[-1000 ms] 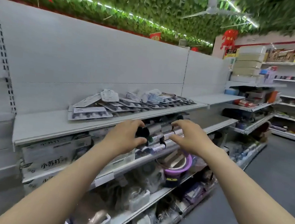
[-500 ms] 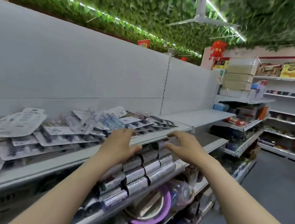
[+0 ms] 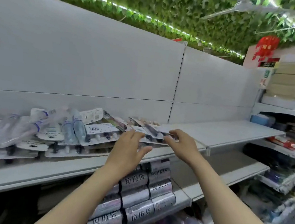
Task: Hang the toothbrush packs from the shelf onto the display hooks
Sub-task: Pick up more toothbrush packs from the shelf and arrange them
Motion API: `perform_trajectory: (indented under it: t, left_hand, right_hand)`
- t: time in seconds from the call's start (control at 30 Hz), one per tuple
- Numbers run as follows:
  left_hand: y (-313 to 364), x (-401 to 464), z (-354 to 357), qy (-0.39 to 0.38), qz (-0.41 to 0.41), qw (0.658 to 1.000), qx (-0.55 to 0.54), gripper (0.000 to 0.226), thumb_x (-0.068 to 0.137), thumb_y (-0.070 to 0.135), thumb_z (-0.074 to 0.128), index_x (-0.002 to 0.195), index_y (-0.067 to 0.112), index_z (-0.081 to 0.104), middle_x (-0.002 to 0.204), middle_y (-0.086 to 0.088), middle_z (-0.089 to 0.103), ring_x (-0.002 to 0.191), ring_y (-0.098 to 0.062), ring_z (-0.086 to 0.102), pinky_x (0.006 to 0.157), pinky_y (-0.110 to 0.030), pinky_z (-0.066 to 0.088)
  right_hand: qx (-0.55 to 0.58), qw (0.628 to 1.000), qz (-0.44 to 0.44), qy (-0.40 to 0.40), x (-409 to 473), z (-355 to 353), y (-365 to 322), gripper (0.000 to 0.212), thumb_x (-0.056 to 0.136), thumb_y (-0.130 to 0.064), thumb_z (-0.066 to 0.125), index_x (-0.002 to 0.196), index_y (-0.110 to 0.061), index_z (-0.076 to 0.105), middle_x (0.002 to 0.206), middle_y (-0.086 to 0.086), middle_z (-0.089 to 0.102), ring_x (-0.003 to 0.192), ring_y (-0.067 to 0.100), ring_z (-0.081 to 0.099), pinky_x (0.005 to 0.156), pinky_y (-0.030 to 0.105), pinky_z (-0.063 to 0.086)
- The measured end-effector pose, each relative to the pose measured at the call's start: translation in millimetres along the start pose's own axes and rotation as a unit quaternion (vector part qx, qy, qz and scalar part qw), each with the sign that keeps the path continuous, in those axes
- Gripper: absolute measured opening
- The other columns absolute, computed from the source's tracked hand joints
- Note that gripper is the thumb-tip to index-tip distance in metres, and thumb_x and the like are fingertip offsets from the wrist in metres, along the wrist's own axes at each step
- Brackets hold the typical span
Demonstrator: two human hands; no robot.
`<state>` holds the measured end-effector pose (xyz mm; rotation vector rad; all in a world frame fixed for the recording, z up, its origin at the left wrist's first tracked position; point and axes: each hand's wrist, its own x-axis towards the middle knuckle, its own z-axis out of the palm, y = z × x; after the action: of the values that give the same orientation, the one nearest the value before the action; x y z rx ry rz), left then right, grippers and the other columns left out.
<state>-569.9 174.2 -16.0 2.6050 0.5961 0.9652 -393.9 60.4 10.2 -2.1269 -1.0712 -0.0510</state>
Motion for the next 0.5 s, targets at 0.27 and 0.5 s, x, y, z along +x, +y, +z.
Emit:
perform_trajectory:
  t: [0.27,0.5]
  left_hand:
    - [46,80,84,0.066,-0.132,0.988,0.054,0.058,0.099,0.054,0.041,0.145,0.019,0.045,0.153,-0.002,0.043,0.151,-0.019,0.014,0.122,-0.039,0.016]
    - [50,91,113,0.095,-0.190,0.969,0.126,0.061,0.100,0.059,0.030,0.146,0.020,0.043,0.152,0.000,0.045,0.146,-0.017,0.029,0.123,-0.035,0.007]
  right_hand:
    - [0.012,0.996,-0.018,-0.090,109,-7,87,0.064,0.096,-0.053,0.054,0.148,-0.016,0.041,0.146,0.011,0.053,0.136,0.029,0.046,0.104,0.037,0.041]
    - [0.133,0.984,-0.048,-0.105,138,4,112,0.057,0.091,-0.055,0.062,0.139,-0.027,0.051,0.128,0.000,0.062,0.112,0.018,0.060,0.084,0.026,0.049]
